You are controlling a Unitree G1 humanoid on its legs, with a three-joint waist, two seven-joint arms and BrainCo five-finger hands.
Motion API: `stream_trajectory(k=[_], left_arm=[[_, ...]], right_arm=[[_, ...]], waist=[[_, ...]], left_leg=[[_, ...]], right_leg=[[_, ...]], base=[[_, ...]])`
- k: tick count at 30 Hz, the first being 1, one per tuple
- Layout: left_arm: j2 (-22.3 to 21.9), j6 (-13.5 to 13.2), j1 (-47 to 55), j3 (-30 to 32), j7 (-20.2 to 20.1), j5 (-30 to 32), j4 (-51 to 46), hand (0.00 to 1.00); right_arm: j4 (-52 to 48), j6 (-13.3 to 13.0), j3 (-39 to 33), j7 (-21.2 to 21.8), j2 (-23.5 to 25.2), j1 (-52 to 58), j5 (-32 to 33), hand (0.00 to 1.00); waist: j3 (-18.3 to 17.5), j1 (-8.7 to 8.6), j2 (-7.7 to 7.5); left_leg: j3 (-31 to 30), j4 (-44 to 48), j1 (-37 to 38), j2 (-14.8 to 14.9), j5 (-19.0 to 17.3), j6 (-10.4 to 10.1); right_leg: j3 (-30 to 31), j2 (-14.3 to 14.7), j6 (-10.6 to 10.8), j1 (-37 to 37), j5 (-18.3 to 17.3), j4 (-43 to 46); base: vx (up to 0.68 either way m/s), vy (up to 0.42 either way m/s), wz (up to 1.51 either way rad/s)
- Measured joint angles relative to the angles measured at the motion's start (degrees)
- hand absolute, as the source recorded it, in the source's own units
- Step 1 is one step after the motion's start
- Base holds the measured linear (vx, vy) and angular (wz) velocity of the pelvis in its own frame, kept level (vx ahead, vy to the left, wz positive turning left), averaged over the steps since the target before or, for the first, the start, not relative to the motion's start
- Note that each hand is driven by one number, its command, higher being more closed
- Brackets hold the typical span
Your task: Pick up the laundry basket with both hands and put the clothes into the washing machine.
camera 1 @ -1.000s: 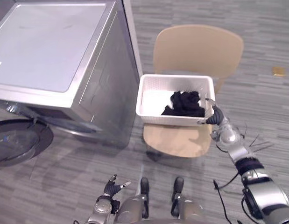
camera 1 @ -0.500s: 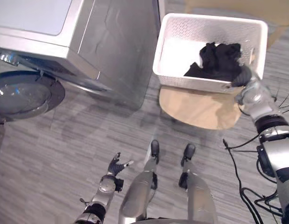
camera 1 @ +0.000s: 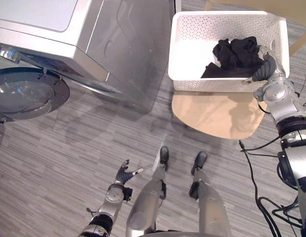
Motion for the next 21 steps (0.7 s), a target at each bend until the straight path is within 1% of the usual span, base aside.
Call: stream_trajectory(k=[2, 4, 5, 7, 8, 9, 11, 13, 15, 17, 21], left_arm=[[0.0, 0.3, -0.4, 0.0, 0.0, 0.1, 0.4, 0.0], [0.0, 0.4, -0.4, 0.0, 0.0, 0.1, 0.5, 0.0], [0.1, 0.4, -0.5, 0.1, 0.0, 0.1, 0.5, 0.0], [0.1, 0.4, -0.5, 0.1, 0.0, 0.1, 0.5, 0.0], [0.2, 0.4, -0.5, 0.3, 0.0, 0.1, 0.4, 0.0], [0.2, 0.4, -0.5, 0.6, 0.1, 0.1, 0.4, 0.0], [0.2, 0.4, -0.8, 0.5, 0.0, 0.1, 0.4, 0.0], [0.2, 0.4, -1.0, 0.5, 0.0, 0.1, 0.5, 0.0], [0.2, 0.4, -1.1, 0.5, 0.0, 0.1, 0.5, 0.0], [0.3, 0.4, -1.1, 0.5, 0.1, 0.1, 0.6, 0.0], [0.4, 0.3, -1.1, 0.5, 0.1, -0.1, 0.7, 0.0]], right_arm=[[-4.0, -1.1, -0.6, -0.2, 0.1, 2.3, -0.2, 0.0], [-5.0, -1.6, -1.0, -0.3, 0.5, 3.4, -0.2, 0.0], [-5.1, -1.8, -1.7, -0.5, 1.3, 3.8, -0.1, 0.0], [-5.9, -1.9, -2.7, -1.4, 2.2, 4.6, 0.0, 0.0], [-7.3, -2.0, -2.9, -1.6, 2.2, 5.5, 0.1, 0.0], [-8.1, -2.0, -3.0, -1.6, 2.2, 5.5, 0.2, 0.0], [-8.8, -2.1, -3.9, -1.9, 2.2, 5.4, 0.3, 0.0], [-8.5, -2.0, -4.0, -2.1, 2.1, 4.7, 0.3, 0.0], [-6.2, -2.1, -3.6, -2.0, 2.1, 2.8, 0.4, 0.0], [-0.4, -1.9, -2.1, -2.0, 2.1, -2.0, 0.7, 0.0], [5.7, -1.9, 0.2, -1.9, 1.8, -8.5, 2.4, 0.0]], waist=[[0.0, -0.21, -0.1], [0.0, -0.42, -0.3], [0.2, -0.57, -0.63], [0.3, -1.25, -0.8], [0.2, -1.45, -1.13], [0.2, -1.45, -1.59], [0.2, -1.46, -2.0], [0.2, -1.44, -2.16], [0.3, -1.41, -2.22], [0.3, -1.33, -2.31], [0.6, -1.13, -2.67]], left_leg=[[0.2, 0.0, 0.2, 0.1, 0.0, 0.0], [0.3, 0.0, 0.3, 0.2, 0.0, 0.0], [0.7, -0.1, 0.6, 0.3, 0.0, 0.0], [0.9, -0.1, 0.9, 0.5, 0.0, 0.0], [1.0, -0.1, 1.1, 0.6, 0.0, 0.0], [1.5, -0.1, 1.0, 0.8, 0.0, 0.0], [1.8, -0.1, 0.8, 1.0, 0.0, 0.0], [1.9, -0.1, 0.6, 1.2, 0.0, 0.0], [2.1, -0.1, 0.4, 1.3, 0.0, 0.0], [2.1, -0.1, 0.1, 1.5, 0.0, 0.0], [1.5, -0.1, -1.0, 1.8, 0.2, -0.3]], right_leg=[[0.4, 0.2, -0.1, 0.0, 0.0, 0.0], [0.7, 0.3, -0.2, 0.0, 0.2, 0.0], [1.1, 0.4, -0.3, 0.2, 0.3, 0.0], [1.2, 0.6, -0.4, 0.7, 0.3, -0.3], [1.3, 0.8, -0.5, 0.9, 0.4, -0.7], [1.6, 1.1, -0.4, 1.0, 0.7, -1.5], [2.0, 1.6, -1.0, 1.0, 1.4, -2.6], [2.1, 1.9, -1.1, 1.1, 2.0, -3.4], [2.2, 2.1, -1.4, 1.1, 2.6, -4.0], [2.3, 2.5, -1.5, 1.0, 3.1, -4.8], [1.6, 3.1, -2.0, 0.8, 3.8, -6.3]], base=[[-0.02, -0.004, -0.06], [-0.02, -0.006, -0.09], [-0.01, -0.011, -0.11], [0.0, -0.015, -0.06], [0.0, -0.021, -0.1], [0.01, -0.026, -0.14], [0.01, -0.031, -0.14], [0.01, -0.033, -0.08], [0.01, -0.02, -0.06], [0.01, -0.012, -0.02], [0.01, -0.013, 0.05]])
